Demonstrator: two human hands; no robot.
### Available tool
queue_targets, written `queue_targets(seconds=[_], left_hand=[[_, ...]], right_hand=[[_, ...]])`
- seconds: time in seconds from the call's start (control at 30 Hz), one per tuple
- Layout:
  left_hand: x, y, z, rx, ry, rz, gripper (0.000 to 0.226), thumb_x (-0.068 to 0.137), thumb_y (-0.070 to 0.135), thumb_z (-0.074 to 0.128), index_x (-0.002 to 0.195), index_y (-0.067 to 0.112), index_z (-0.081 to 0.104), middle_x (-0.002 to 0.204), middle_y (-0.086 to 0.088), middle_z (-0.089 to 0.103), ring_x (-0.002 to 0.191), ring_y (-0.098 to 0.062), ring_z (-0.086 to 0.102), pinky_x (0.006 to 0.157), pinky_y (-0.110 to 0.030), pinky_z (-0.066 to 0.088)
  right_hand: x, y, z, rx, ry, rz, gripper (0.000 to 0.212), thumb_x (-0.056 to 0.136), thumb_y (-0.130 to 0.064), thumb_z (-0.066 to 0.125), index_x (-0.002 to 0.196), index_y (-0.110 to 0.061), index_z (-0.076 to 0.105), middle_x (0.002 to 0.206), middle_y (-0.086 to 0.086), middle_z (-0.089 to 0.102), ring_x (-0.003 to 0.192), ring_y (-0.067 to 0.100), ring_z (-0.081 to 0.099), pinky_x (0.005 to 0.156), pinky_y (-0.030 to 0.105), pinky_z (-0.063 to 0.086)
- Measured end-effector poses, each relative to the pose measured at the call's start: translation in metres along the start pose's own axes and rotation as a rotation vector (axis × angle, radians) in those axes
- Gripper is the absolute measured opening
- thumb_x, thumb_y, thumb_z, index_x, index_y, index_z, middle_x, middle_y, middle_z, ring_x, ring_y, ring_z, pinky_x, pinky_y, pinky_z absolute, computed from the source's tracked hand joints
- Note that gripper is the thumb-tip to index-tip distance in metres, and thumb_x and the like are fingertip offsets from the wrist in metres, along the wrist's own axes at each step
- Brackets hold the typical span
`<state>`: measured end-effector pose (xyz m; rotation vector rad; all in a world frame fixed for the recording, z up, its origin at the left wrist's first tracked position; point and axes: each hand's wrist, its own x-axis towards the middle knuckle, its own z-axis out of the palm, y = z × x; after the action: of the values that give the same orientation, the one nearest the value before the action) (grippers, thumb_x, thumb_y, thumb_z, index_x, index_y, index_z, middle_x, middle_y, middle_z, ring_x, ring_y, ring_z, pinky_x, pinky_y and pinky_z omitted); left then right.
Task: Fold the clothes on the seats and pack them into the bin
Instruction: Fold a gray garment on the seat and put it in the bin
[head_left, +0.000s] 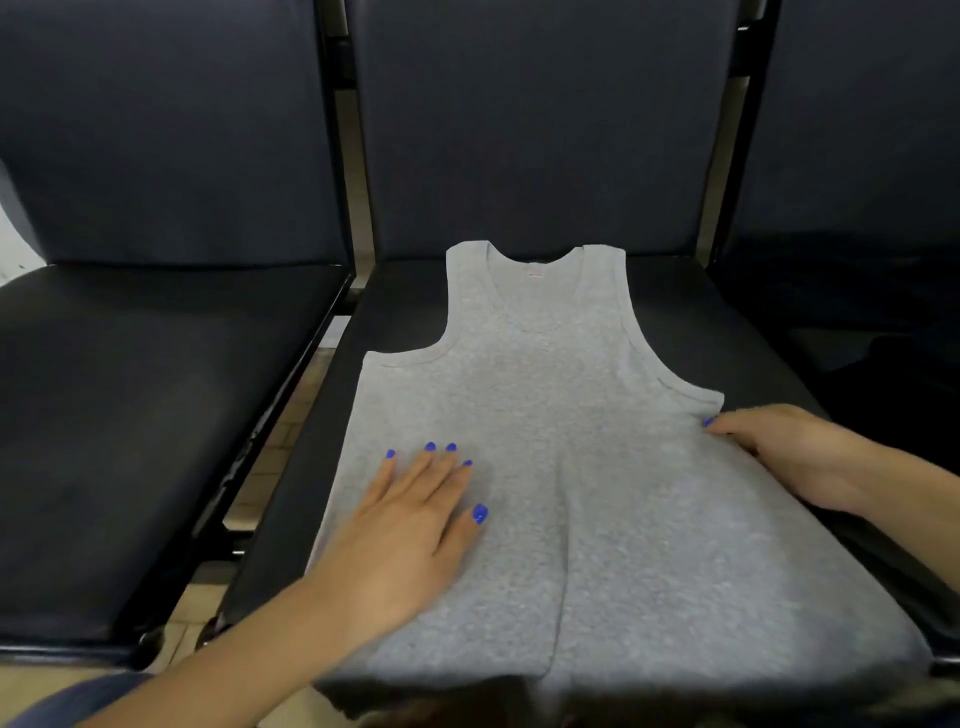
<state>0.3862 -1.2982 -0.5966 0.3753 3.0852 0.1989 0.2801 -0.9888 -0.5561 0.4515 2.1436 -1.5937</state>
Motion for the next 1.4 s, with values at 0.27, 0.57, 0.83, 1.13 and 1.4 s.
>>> queue_targets(seconds=[0.27, 0.57, 0.83, 1.13, 1.4], left_hand=[[-0.001, -0.007, -0.004, -0.034, -0.160, -0.069, 0.133, 0.037, 0.081, -0.041, 0.152, 0.032, 0.006, 0.160, 0.010, -0.004, 0.134, 0.004, -0.018, 0.107, -0.024, -0.019], [-0.001, -0.006, -0.006, -0.035, -0.183, -0.062, 0.134, 0.036, 0.081, -0.041, 0.152, 0.033, 0.006, 0.159, 0.012, -0.004, 0.143, -0.001, -0.012, 0.109, -0.024, -0.018], [-0.002, -0.020, -0.007, -0.006, -0.188, -0.037, 0.124, 0.042, 0.083, -0.038, 0.150, 0.038, 0.003, 0.158, 0.017, -0.006, 0.133, 0.006, -0.019, 0.110, -0.024, -0.019], [-0.008, -0.036, -0.014, 0.095, -0.184, -0.071, 0.114, 0.046, 0.082, -0.038, 0.148, 0.042, -0.006, 0.155, 0.018, -0.016, 0.135, 0.002, -0.025, 0.116, -0.035, -0.017], [0.010, -0.027, -0.013, 0.262, -0.163, -0.245, 0.135, 0.042, 0.078, -0.041, 0.153, 0.015, 0.004, 0.161, -0.003, 0.007, 0.148, -0.012, -0.005, 0.104, -0.044, -0.031]], right_hand=[[0.002, -0.003, -0.004, 0.136, -0.073, -0.064, 0.081, 0.015, -0.042, 0.095, 0.082, -0.023, 0.054, 0.076, 0.006, 0.065, 0.070, 0.021, 0.054, 0.064, 0.031, 0.039], [0.022, -0.007, 0.006, -0.010, 0.226, -0.203, 0.047, 0.096, -0.011, 0.048, 0.142, -0.010, 0.036, 0.105, 0.011, 0.063, 0.095, 0.023, 0.062, 0.087, 0.033, 0.050], [0.028, 0.012, 0.012, -0.980, 0.152, -0.326, 0.046, 0.102, -0.035, 0.029, 0.126, 0.001, 0.046, 0.131, 0.017, 0.048, 0.131, 0.025, 0.034, 0.108, 0.031, 0.021], [0.020, 0.032, -0.006, -1.575, 0.281, -0.395, 0.108, 0.058, -0.065, -0.033, 0.152, -0.021, -0.006, 0.161, 0.005, -0.005, 0.148, 0.017, -0.005, 0.117, 0.033, -0.006], [0.004, 0.023, 0.004, -1.437, 0.373, -0.175, 0.071, 0.100, -0.050, 0.021, 0.152, -0.008, -0.002, 0.160, 0.009, -0.009, 0.148, 0.021, -0.009, 0.119, 0.042, -0.002]])
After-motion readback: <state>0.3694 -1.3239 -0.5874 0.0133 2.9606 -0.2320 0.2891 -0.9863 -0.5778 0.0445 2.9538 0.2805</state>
